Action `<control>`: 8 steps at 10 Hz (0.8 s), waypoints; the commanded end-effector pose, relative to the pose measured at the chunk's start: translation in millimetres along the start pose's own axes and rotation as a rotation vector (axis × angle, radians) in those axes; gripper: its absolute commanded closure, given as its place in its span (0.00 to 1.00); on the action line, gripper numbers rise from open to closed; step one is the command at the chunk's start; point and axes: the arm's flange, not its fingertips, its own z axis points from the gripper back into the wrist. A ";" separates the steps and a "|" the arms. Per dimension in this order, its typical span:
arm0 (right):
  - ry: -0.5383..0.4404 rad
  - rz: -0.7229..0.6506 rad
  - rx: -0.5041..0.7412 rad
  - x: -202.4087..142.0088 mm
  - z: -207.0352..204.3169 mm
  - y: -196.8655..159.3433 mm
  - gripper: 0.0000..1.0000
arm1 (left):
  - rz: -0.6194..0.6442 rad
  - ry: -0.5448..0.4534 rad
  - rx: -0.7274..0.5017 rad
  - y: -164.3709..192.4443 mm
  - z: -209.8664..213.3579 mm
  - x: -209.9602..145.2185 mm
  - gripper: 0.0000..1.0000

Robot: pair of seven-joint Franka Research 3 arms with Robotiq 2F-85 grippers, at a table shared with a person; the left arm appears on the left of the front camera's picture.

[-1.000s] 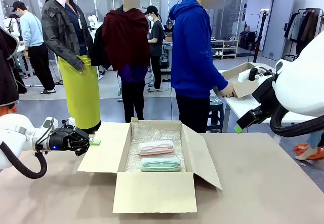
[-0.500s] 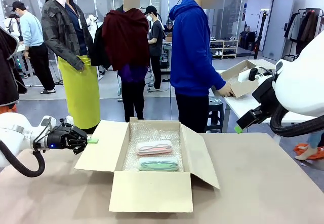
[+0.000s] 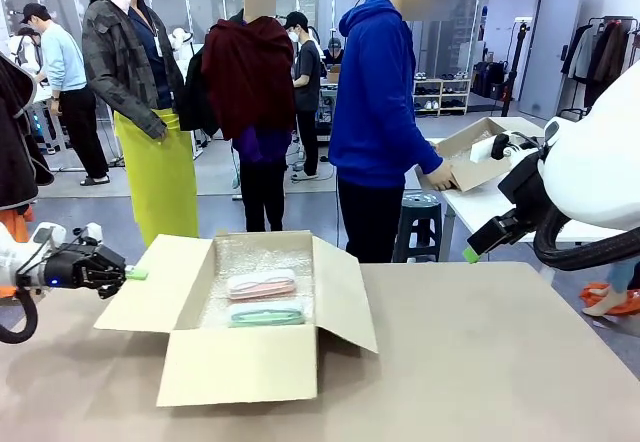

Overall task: Pack the glasses set securely to prepare it for shipping.
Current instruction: Position the Package Box on the left side of the table.

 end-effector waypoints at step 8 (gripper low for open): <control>0.001 -0.019 -0.010 0.8 0.6 3.2 0.00 | -0.044 0.019 0.003 9.7 178.1 -12.1 0.98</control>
